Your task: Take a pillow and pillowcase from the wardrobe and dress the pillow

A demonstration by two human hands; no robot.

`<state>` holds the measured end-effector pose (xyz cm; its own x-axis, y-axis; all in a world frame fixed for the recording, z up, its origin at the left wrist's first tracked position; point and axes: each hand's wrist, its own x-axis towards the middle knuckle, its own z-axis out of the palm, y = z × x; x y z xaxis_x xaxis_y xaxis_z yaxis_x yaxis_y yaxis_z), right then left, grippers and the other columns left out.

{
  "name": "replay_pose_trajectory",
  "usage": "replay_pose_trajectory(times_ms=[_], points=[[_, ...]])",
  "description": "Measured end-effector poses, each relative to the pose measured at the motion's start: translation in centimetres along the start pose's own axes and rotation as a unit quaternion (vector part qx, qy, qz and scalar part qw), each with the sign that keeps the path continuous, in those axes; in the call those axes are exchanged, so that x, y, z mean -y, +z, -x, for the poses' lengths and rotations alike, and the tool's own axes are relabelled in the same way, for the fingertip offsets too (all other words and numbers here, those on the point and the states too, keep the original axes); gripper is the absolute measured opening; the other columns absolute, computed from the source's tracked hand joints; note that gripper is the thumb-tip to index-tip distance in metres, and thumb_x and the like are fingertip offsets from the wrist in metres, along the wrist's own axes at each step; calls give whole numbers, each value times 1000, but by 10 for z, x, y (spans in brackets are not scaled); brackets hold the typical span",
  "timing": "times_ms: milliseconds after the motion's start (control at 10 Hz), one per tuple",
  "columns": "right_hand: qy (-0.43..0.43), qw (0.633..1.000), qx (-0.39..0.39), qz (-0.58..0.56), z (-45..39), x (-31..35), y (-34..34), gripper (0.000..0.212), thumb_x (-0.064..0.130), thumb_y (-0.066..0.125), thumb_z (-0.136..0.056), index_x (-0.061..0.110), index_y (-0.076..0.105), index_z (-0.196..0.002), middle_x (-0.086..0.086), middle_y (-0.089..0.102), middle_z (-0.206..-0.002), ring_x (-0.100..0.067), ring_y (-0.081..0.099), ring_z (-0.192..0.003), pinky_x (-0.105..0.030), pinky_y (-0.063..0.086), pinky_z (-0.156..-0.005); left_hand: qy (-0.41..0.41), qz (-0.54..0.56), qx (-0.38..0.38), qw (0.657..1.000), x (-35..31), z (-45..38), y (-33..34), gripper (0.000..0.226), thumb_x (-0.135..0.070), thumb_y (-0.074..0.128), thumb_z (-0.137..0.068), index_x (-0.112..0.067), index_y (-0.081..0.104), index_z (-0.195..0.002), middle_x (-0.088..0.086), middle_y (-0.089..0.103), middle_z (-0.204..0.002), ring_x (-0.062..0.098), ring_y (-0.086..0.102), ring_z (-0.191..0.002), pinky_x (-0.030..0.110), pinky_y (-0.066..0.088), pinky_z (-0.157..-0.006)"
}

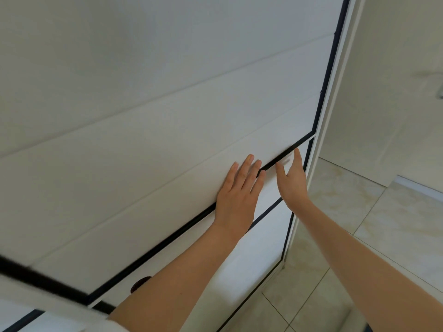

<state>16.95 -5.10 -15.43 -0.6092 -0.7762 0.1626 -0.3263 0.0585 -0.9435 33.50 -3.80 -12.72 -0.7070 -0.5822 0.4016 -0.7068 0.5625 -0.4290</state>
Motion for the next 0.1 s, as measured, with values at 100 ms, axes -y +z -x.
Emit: replay_pose_trajectory(times_ms=[100], points=[[-20, 999, 7, 30, 25, -5, -12, 62, 27, 44, -100, 17, 14, -153, 0, 21, -160, -18, 21, -146, -37, 21, -118, -19, 72, -4, 997, -9, 20, -2, 73, -21, 58, -87, -13, 29, -154, 14, 22, -163, 35, 5, -152, 53, -1, -122]])
